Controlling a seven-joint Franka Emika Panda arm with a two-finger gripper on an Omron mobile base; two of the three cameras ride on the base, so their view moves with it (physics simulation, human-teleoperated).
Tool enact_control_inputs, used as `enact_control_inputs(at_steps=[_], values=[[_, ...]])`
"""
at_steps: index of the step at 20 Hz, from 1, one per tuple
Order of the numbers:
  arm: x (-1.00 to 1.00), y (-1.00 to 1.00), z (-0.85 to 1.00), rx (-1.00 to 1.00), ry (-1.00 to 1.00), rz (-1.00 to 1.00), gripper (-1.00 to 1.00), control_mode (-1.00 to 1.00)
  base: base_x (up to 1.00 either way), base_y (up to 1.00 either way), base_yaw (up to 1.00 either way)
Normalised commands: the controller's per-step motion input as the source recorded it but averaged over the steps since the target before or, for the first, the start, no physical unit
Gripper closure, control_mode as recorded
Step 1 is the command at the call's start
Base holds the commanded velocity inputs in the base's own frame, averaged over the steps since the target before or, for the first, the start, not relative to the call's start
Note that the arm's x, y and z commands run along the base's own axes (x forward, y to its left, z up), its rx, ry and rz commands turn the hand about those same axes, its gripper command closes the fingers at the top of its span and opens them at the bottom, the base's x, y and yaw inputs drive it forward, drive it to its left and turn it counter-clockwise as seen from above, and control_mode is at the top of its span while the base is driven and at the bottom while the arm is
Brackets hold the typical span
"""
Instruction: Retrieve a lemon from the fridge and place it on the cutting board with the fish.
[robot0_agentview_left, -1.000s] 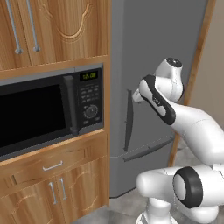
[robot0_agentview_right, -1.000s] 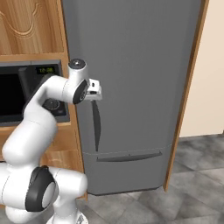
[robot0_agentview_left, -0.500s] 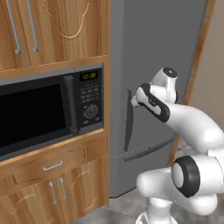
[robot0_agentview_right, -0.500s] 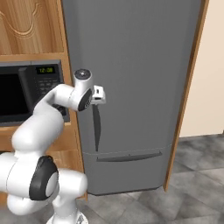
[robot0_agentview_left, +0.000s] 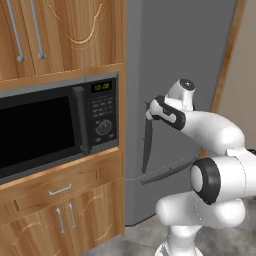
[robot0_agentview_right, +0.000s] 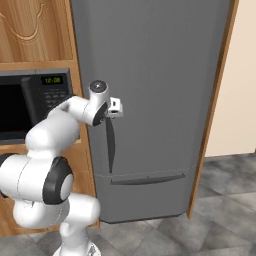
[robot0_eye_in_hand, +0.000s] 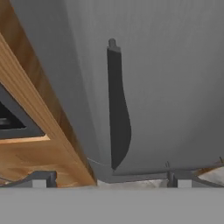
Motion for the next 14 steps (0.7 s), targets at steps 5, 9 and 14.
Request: enact_control_inputs(at_steps=[5,9,14], values=[[0.48,0.01,-0.05,0.0,0.0,0.0,-1.0,-1.0,0.0,0.0,0.0],[0.28,0.03,-0.13,0.02,-0.04,0.01,-1.0,-1.0,0.0,0.0,0.0],[0.32,0.06,-0.17,0.03,-0.05,0.03,-1.0,-1.0,0.0,0.0,0.0]])
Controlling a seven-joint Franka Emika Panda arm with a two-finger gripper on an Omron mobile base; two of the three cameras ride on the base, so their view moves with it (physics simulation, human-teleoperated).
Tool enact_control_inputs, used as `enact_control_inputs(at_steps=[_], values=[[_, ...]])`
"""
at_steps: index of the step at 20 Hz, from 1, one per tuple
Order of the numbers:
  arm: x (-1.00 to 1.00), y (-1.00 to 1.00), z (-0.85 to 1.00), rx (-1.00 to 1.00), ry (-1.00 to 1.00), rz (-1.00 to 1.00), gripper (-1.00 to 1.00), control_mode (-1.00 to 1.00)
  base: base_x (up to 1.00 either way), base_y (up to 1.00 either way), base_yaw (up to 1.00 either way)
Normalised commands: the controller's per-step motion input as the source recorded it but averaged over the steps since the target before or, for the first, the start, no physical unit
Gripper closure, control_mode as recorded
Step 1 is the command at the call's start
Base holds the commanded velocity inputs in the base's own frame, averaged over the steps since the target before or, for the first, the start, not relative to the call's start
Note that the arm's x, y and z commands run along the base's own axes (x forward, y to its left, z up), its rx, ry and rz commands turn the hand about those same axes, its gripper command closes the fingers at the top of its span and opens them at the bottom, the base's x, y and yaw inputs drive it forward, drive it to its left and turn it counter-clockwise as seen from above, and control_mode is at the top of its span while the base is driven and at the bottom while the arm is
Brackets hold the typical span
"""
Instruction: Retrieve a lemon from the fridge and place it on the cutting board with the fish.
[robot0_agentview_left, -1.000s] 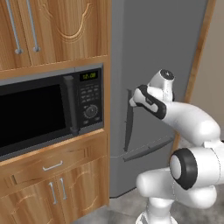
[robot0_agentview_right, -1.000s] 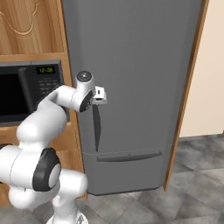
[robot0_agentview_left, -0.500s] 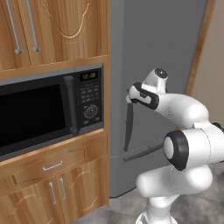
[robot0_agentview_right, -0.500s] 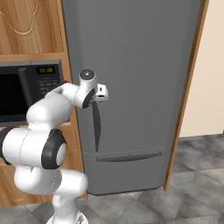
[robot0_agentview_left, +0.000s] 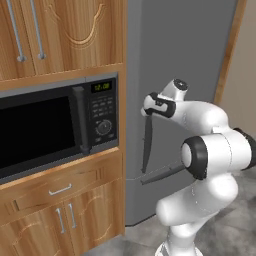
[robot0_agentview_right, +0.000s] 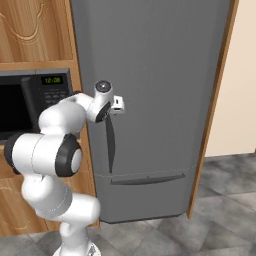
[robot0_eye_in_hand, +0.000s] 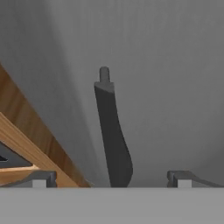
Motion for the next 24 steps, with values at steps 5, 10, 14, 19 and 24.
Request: enact_control_inputs(at_steps=[5,10,14,19,24], values=[[0.24,0.15,-0.19,0.02,-0.02,0.0,-1.0,-1.0,0.0,0.0,0.0],[0.31,0.0,-0.15,0.03,0.0,0.05,-1.0,-1.0,0.0,0.0,0.0],[0.21,0.0,-0.23,0.0,0.0,0.04,-1.0,-1.0,0.0,0.0,0.0],[0.15,0.0,-0.28,0.0,0.0,0.02,-1.0,-1.0,0.0,0.0,0.0],[0.06,0.01,-0.23,0.01,0.0,0.02,-1.0,-1.0,0.0,0.0,0.0]])
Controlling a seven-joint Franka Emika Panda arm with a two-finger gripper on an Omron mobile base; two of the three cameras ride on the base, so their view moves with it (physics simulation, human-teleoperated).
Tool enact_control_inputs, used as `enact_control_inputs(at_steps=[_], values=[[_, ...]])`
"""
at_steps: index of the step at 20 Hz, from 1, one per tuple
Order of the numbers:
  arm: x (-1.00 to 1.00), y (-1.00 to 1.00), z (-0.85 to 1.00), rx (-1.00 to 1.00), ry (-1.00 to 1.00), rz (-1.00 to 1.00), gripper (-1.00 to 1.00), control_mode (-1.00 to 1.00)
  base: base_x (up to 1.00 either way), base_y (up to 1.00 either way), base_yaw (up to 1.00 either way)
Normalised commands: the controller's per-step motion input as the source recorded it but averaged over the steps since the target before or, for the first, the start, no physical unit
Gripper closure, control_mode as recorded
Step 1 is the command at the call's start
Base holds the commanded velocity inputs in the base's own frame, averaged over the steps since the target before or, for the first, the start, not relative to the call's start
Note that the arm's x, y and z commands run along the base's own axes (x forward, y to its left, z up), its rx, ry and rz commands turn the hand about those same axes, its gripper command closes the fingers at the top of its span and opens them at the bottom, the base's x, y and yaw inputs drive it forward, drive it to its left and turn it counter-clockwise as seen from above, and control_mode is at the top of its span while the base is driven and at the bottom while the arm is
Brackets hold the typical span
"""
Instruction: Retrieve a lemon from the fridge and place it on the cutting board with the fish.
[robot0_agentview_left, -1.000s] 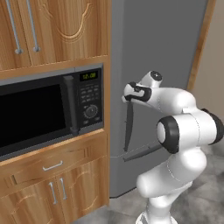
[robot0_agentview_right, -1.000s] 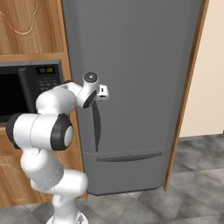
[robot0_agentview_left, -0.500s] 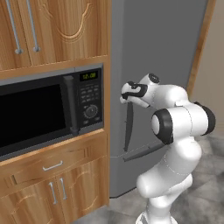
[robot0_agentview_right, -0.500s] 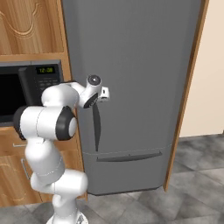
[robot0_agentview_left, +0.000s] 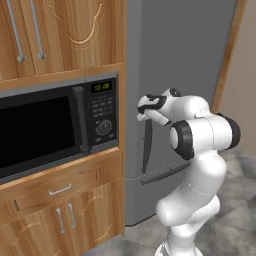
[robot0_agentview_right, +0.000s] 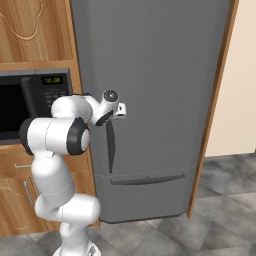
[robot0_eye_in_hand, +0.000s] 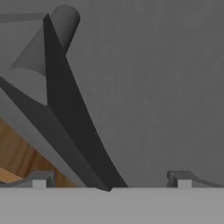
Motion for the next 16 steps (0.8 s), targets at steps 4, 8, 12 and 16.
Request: enact_control_inputs(at_steps=[4,8,12,16], values=[[0.04,0.06,-0.18,0.01,-0.01,0.0,-1.0,-1.0,0.0,0.0,0.0],[0.02,0.06,-0.08,0.0,-0.01,0.0,1.0,-1.0,0.0,0.0,0.0],[0.0,0.12,0.0,0.0,0.0,0.0,1.0,-1.0,0.0,0.0,0.0],[-0.1,-0.03,-0.04,0.0,0.0,0.0,1.0,-1.0,0.0,0.0,0.0]])
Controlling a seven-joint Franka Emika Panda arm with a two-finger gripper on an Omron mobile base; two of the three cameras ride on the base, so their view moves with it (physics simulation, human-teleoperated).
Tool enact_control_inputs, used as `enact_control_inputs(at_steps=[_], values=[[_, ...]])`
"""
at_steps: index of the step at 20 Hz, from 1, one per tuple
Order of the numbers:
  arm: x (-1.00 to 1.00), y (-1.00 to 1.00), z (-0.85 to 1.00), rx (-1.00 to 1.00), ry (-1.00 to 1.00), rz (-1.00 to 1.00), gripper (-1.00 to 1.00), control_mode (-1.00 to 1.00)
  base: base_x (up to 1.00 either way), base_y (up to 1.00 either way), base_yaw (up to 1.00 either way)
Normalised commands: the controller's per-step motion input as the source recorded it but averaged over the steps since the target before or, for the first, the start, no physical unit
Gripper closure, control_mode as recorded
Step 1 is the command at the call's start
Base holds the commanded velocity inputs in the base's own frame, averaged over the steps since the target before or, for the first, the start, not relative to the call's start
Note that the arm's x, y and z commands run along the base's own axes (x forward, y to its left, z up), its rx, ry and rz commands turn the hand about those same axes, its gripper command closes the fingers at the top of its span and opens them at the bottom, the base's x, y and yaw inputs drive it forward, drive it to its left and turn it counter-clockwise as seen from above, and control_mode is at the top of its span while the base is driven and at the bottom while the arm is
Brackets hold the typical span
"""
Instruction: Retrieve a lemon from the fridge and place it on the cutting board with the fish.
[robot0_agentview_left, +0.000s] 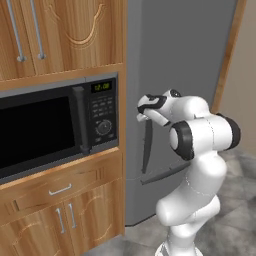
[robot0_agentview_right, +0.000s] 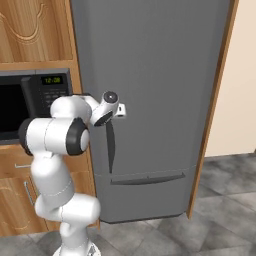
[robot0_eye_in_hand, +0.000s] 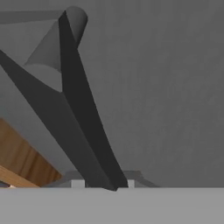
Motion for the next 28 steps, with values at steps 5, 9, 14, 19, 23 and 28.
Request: enact_control_inputs(at_steps=[5,9,14,19,23,28], values=[[-0.85,-0.94,0.0,0.0,0.0,0.0,1.0,-1.0,0.0,0.0,0.0],[-0.97,-1.0,0.05,0.06,0.0,0.0,1.0,-1.0,0.0,0.0,0.0],[-0.98,-1.0,0.01,0.09,0.0,0.0,1.0,-1.0,0.0,0.0,0.0],[-0.96,-1.0,0.26,0.07,0.02,0.0,1.0,-1.0,0.0,0.0,0.0],[-0.71,-1.0,0.36,0.04,0.08,0.0,1.0,-1.0,0.0,0.0,0.0],[-0.34,-1.0,0.26,0.02,0.12,0.0,1.0,-1.0,0.0,0.0,0.0]])
